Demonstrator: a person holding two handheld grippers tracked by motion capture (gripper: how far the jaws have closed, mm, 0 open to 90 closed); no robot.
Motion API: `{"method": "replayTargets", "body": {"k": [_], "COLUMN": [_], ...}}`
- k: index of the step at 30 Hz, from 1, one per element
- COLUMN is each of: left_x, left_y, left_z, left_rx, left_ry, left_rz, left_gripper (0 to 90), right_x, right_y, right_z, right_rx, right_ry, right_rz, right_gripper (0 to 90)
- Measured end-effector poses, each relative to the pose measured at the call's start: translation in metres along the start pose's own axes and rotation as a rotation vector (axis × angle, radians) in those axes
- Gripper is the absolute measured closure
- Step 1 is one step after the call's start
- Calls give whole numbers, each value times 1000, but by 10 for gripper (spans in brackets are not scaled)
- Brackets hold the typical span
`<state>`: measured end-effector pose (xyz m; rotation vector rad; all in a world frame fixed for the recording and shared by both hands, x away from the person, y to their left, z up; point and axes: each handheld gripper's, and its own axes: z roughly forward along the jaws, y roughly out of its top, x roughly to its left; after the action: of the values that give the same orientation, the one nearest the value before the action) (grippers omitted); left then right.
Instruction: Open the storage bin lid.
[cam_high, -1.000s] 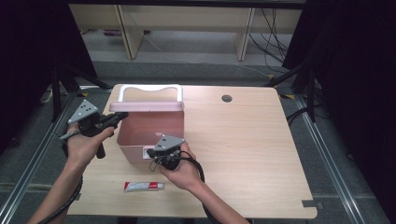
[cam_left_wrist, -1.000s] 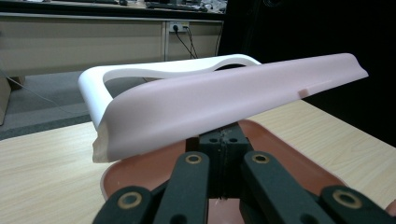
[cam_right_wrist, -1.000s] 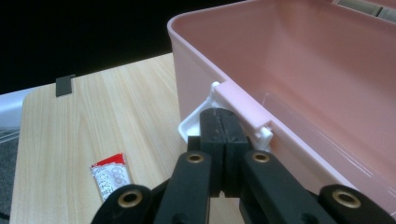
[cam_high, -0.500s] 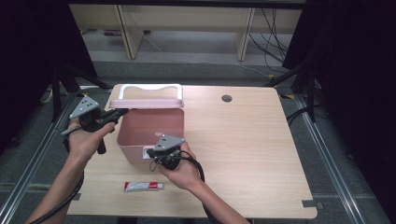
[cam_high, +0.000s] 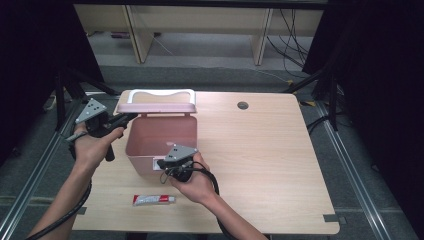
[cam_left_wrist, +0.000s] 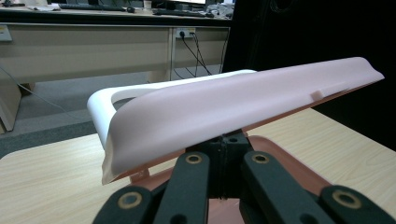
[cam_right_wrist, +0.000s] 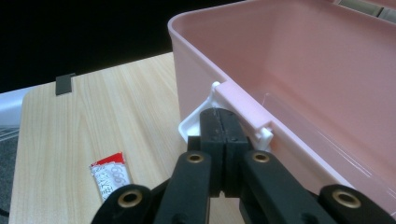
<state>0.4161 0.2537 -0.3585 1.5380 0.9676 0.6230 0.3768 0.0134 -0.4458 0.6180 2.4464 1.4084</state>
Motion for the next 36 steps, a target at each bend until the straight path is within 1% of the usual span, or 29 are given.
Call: {"method": "replayTargets", "body": {"k": [10, 11, 13, 15, 21, 22, 23, 35, 36], "left_x": [2, 1, 1, 2, 2, 2, 2, 4, 4], "left_y": [2, 3, 3, 3, 5, 6, 6, 12, 13], "left_z": [3, 4, 4, 5, 7, 7, 8, 14, 14], "left_rx": [-9, -10, -13, -17, -25, -26, -29, -41, -40], "left_ry": [11, 13, 15, 18, 30, 31, 32, 48, 49], "left_rz": [1, 2, 2, 3, 6, 6, 3, 9, 9], "left_gripper": [899, 899, 899, 899, 899, 899, 899, 899, 899], "right_x": [0, 0, 1, 2, 1, 0, 0, 0, 1], "right_y": [0, 0, -1, -1, -1, -1, -1, -1, -1], "right_z": [0, 1, 1, 1, 1, 1, 1, 1, 1], "right_rx": [-1, -12, -16, -17, -16, -14, -10, -10, -9], "right_ry": [0, -4, -10, -10, -14, -9, -7, -9, -7], "right_rz": [-1, -2, 11, 11, 5, -8, -9, -12, -7], "right_gripper": [900, 900, 900, 900, 900, 900, 900, 900, 900]}}
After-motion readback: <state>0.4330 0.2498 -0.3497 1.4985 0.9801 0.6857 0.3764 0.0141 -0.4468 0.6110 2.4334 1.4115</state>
